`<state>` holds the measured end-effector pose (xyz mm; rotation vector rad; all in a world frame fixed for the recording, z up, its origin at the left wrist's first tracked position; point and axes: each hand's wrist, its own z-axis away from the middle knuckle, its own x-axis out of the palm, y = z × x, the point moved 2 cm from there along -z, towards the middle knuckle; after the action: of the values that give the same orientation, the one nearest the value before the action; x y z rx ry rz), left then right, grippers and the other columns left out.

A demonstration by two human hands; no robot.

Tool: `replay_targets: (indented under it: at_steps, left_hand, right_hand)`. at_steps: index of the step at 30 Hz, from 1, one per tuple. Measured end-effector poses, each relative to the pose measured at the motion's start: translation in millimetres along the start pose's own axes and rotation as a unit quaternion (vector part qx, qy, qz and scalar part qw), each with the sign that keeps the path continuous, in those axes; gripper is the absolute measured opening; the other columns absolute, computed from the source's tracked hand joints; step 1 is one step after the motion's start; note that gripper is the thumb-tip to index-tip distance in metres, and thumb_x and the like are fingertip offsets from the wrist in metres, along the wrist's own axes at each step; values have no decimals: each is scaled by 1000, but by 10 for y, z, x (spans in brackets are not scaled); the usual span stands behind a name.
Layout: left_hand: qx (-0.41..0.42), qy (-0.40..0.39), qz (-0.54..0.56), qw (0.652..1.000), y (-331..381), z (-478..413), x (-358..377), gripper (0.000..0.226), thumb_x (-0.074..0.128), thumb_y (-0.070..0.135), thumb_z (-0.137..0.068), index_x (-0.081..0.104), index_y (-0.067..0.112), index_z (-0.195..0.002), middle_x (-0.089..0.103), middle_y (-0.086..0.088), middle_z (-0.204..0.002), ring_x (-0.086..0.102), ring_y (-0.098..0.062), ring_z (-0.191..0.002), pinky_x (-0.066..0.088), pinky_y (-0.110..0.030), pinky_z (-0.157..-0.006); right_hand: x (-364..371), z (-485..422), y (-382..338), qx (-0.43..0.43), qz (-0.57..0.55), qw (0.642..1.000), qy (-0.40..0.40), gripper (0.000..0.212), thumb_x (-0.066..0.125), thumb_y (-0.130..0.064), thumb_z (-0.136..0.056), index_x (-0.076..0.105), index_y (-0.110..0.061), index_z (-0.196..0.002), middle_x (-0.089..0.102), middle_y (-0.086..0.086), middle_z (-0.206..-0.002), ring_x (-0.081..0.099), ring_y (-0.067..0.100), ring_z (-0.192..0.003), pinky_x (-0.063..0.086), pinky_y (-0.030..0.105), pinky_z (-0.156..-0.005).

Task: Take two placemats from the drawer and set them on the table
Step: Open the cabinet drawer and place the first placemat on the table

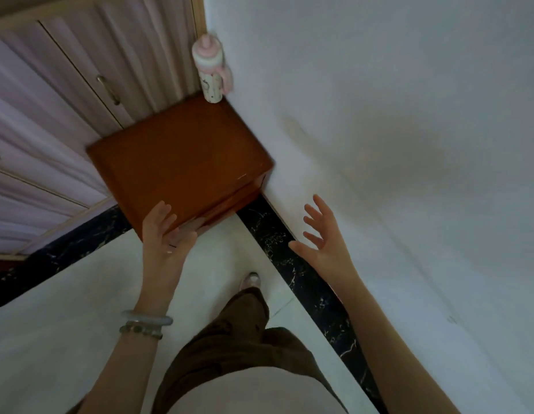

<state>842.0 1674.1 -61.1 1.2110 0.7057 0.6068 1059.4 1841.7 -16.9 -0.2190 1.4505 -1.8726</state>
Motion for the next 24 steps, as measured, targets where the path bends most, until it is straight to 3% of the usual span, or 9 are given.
replay_targets:
  at_steps: [4,7,11,15,20,24]
  left_hand:
    - [-13,27,7,1000,77,46,140,69,68,24,-79,33,35,-138,40,2,-145,45,-12,-129,42,-33,-102]
    - [-30,63,23,997,56,135,207,67,68,26,-77,36,33,-136,43,5,-141,47,-16,-128,43,-42,-105]
    - [-54,103,8,993,-25,405,310,66,71,23,-84,34,35,-138,45,30,-128,47,4,-121,40,-32,-105]
    - [-64,139,9,988,-90,733,443,67,70,32,-81,31,50,-133,40,19,-141,42,-1,-130,37,-26,-104]
    - [-92,186,35,978,-255,1187,702,73,70,27,-83,30,32,-144,38,8,-148,41,-9,-133,36,-30,-108]
    - [-113,200,78,970,-436,1468,890,70,69,26,-83,34,32,-142,42,12,-144,42,-9,-132,37,-30,-107]
  right_hand:
    - [-119,-248,-53,-2,0,999,-41,87,73,-7,-80,22,-55,-131,36,-3,-148,38,17,-135,35,44,-111]
    - [-154,-410,-72,-3,-3,996,-85,85,73,-6,-81,22,-53,-132,37,-8,-144,37,16,-134,35,40,-111]
    - [-129,-536,18,-2,22,989,-147,87,71,-5,-81,20,-34,-146,36,-6,-144,38,13,-132,37,30,-107]
    - [-123,-566,148,-7,36,978,-207,90,71,-7,-81,18,-29,-149,35,-4,-148,38,8,-130,36,21,-101]
    - [-225,-441,362,-17,37,968,-247,88,72,-8,-81,20,-32,-148,35,-5,-148,38,6,-129,35,23,-102]
    - [-299,-345,583,-15,43,965,-258,85,71,-7,-81,23,-30,-147,36,-3,-148,38,8,-129,35,24,-102]
